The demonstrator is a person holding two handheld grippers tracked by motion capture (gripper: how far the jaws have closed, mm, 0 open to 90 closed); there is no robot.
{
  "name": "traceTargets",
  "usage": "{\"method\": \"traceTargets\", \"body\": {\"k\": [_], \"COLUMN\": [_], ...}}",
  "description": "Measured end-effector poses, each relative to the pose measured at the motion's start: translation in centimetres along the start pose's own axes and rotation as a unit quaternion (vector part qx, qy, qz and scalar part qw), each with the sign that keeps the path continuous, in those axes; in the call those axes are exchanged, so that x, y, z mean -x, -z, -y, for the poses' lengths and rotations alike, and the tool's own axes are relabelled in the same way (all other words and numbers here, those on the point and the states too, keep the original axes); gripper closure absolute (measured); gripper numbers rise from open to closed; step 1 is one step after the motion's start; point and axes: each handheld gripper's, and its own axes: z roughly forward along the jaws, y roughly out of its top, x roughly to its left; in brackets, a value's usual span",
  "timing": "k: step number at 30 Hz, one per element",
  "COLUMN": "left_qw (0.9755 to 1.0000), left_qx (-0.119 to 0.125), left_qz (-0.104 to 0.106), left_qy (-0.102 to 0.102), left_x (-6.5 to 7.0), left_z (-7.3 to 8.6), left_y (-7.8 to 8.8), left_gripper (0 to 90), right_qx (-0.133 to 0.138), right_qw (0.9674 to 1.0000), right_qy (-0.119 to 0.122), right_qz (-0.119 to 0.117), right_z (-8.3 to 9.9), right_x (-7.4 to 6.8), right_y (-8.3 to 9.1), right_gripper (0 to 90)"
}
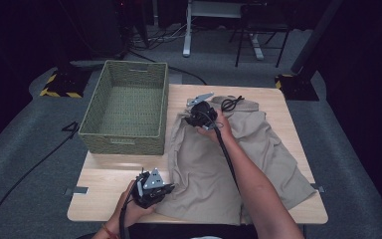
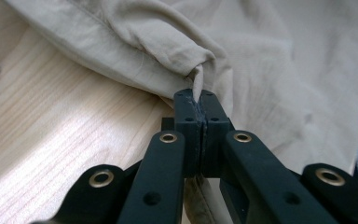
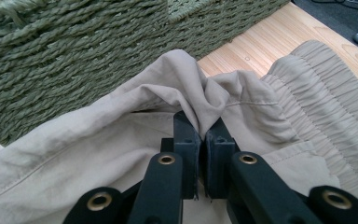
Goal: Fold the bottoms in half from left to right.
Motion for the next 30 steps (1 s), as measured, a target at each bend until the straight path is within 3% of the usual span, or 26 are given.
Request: {"method": "traceTargets", "body": {"k": [6, 14, 22, 30], "left_qw": [0.9994, 0.9965, 0.9897, 0.9825], "left_qx": [0.025, 0.056, 0.071, 0.064], "left_qz": [0.007, 0.012, 0.030, 0.054], "left_qy": [-0.024, -0.061, -0.120, -0.166], "left_x": [0.8, 2.1, 4.6, 7.5], "left_z": [-1.8, -5.2, -9.9, -14.0], "left_y": [0.4, 0.6, -0.3, -3.1], "left_gripper": [88.5, 88.4, 88.4, 88.2], "right_qx": [0.011, 0.036, 0.046, 0.041], "right_qw": [0.9999, 0.9990, 0.9971, 0.9935], "right_qy": [0.002, -0.015, -0.029, -0.056], "right_qz": [0.006, 0.022, 0.054, 0.090], "right_z": [0.0, 1.0, 2.9, 6.0], "right_x": [0.3, 2.7, 5.0, 7.7], "right_y": [1.5, 5.9, 10.4, 14.2], "right_gripper": [86.3, 86.3, 86.3, 86.2]}}
